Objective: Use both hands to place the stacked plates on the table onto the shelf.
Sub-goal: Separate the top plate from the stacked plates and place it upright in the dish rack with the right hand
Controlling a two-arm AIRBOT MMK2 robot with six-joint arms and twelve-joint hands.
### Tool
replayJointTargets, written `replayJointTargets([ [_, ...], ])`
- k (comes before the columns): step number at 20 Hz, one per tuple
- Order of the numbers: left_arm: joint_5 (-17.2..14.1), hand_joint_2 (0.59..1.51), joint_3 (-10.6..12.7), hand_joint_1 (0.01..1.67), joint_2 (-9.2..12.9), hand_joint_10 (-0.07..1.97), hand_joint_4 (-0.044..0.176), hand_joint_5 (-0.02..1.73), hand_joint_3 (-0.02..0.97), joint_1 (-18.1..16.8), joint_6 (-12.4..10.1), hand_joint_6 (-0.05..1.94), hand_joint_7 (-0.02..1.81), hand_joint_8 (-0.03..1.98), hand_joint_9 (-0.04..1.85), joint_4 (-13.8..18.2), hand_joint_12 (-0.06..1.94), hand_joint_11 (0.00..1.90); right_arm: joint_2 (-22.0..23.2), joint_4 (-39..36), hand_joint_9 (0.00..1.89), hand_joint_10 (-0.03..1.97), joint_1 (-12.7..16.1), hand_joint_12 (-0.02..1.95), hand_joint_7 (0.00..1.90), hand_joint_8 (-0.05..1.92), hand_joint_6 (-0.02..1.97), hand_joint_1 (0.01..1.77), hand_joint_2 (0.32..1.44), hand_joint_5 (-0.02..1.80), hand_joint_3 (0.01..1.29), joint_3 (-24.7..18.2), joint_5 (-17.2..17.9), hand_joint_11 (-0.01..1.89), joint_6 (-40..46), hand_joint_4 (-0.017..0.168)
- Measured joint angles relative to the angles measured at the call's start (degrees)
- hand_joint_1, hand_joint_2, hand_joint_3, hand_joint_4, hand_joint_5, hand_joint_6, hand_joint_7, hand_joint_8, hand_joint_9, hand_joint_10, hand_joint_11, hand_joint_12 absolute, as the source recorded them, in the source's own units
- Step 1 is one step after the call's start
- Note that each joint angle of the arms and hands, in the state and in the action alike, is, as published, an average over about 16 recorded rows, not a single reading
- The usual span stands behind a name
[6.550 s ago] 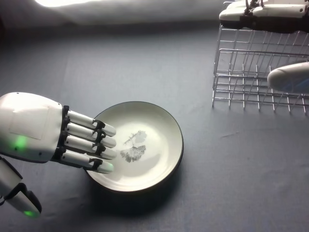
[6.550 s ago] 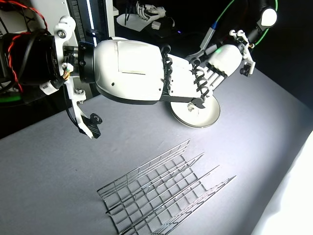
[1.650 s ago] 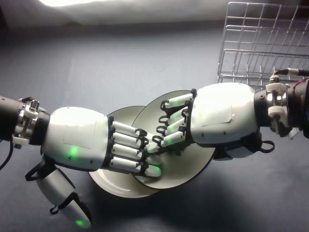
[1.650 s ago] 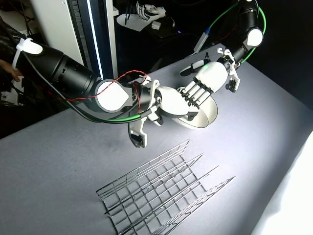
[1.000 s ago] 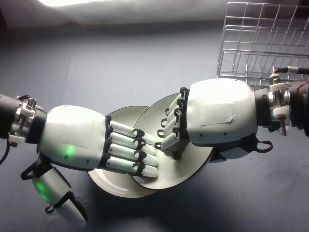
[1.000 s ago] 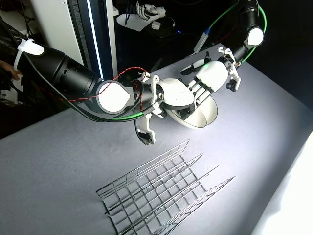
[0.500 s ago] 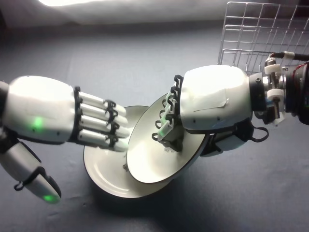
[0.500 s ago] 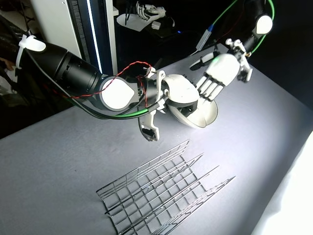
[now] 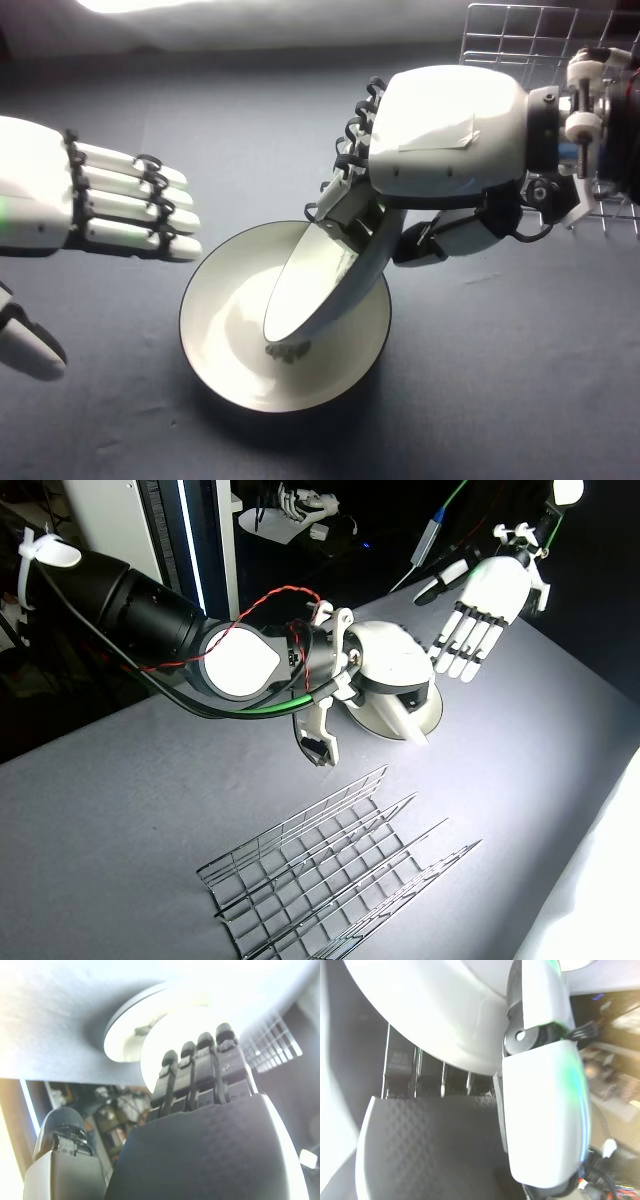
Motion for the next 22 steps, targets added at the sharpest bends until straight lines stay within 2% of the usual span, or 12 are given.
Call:
replayJointTargets([
  [5, 1.27, 1.048, -0.13, 0.01, 2.51, 0.01, 0.006, 0.04, 0.021, -0.1, -0.16, 0.02, 0.04, 0.01, 0.03, -0.63, 0.01, 0.03, 1.21, 4.61, 1.04, 1.02, 2.76, 1.3, 1.02, 0.86, 1.06, 1.32, 0.97, 0.86, 0.01, -1.34, -0.73, 0.93, 0.46, -0.001],
  [11, 2.25, 1.043, -0.25, 0.01, 4.37, 0.01, 0.006, 0.04, 0.021, -0.06, 0.26, 0.02, 0.04, 0.01, 0.03, -1.39, 0.01, 0.03, 2.26, 12.15, 1.04, 1.09, 6.41, 1.29, 1.03, 0.86, 1.05, 1.35, 0.98, 0.85, 0.01, -2.54, -3.09, 0.95, 1.17, -0.001],
  [22, 2.48, 1.035, -0.56, 0.01, 5.21, 0.01, 0.006, 0.05, 0.021, 0.84, 1.27, 0.02, 0.05, 0.01, 0.04, -2.1, 0.01, 0.04, 3.28, 34.34, 1.04, 1.06, 12.64, 1.26, 1.03, 0.86, 1.06, 1.36, 0.98, 0.85, 0.01, -2.72, -12.38, 0.96, 1.82, -0.003],
])
